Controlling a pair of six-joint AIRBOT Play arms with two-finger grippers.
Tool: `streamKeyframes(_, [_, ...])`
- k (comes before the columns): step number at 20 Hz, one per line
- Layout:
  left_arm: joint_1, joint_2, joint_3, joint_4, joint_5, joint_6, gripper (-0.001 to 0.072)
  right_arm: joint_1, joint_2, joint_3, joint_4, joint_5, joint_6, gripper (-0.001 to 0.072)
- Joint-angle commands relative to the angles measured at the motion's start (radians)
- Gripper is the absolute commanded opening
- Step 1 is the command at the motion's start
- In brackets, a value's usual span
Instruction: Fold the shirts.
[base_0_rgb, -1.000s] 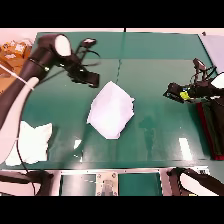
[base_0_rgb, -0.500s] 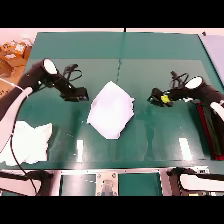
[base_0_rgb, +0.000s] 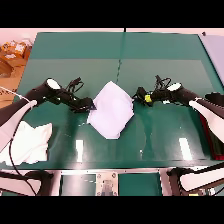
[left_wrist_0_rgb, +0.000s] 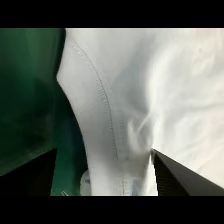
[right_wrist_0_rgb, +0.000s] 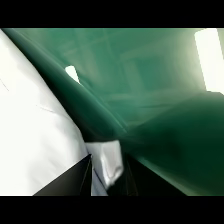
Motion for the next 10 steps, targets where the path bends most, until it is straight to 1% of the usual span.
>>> streamKeyframes(1, [0.001,0.0,-0.02,-0.056,0.007,0.025,0.0495,0.006,-0.038,0.016,0.09,-0.017,-0.051,0.0255])
streamKeyframes(2, [0.001,0.0,-0.02,-0.074,0.002,0.055,0.0274,0.006,-0.038,0.017,0.09,-0.016,-0.061,0.0184])
streamKeyframes(3, [0.001,0.0,-0.02,-0.096,-0.005,0.079,0.0063,0.006,-0.038,0.017,0.09,-0.004,-0.071,0.0077])
streamKeyframes(4, [0.001,0.0,-0.013,-0.105,-0.018,0.091,0.0029,0.003,-0.038,0.018,0.09,0.014,-0.088,0.0014])
streamKeyframes(6, [0.004,0.001,0.035,-0.06,-0.066,0.083,0.0028,-0.018,-0.036,0.029,0.088,0.056,-0.114,0.0013])
streamKeyframes(7, [0.009,0.002,0.075,-0.011,-0.102,0.061,0.0028,-0.04,-0.031,0.042,0.077,0.078,-0.114,0.0012])
streamKeyframes(9, [0.032,0.013,0.167,0.135,-0.179,-0.005,0.0027,-0.112,0.006,0.072,0.048,0.122,-0.113,0.0012])
streamKeyframes(10, [0.048,0.032,0.203,0.223,-0.195,-0.047,0.0027,-0.16,0.043,0.08,0.037,0.141,-0.113,0.0012])
